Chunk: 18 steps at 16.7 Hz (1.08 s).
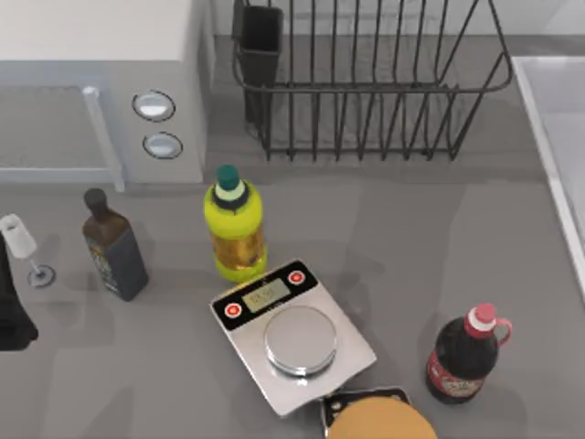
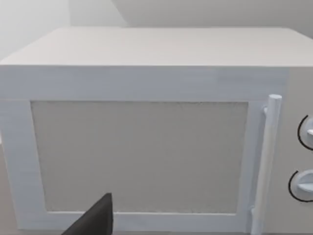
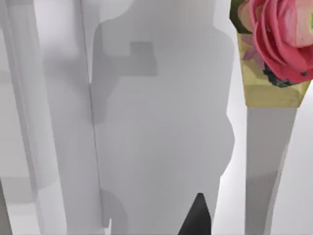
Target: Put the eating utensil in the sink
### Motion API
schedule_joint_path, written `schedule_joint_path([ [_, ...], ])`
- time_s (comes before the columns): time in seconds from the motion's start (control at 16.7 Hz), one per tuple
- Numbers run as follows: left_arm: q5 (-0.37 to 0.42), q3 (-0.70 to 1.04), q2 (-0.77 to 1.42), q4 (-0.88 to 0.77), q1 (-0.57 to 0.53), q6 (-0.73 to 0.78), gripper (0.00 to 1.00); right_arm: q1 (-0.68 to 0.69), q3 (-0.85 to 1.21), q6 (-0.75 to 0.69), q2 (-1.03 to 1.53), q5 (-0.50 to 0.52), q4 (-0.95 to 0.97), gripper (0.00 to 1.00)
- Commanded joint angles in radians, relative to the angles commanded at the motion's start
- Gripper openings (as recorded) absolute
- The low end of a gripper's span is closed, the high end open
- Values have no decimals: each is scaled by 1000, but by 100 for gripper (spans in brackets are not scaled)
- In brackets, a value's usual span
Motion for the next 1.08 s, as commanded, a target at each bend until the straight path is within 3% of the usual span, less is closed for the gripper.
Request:
schedule_joint_path([
  [0.72,0,0,0,0,0,0,100,0,0,0,0,0,0,98],
  [1.08,0,0,0,0,0,0,100,0,0,0,0,0,0,100],
])
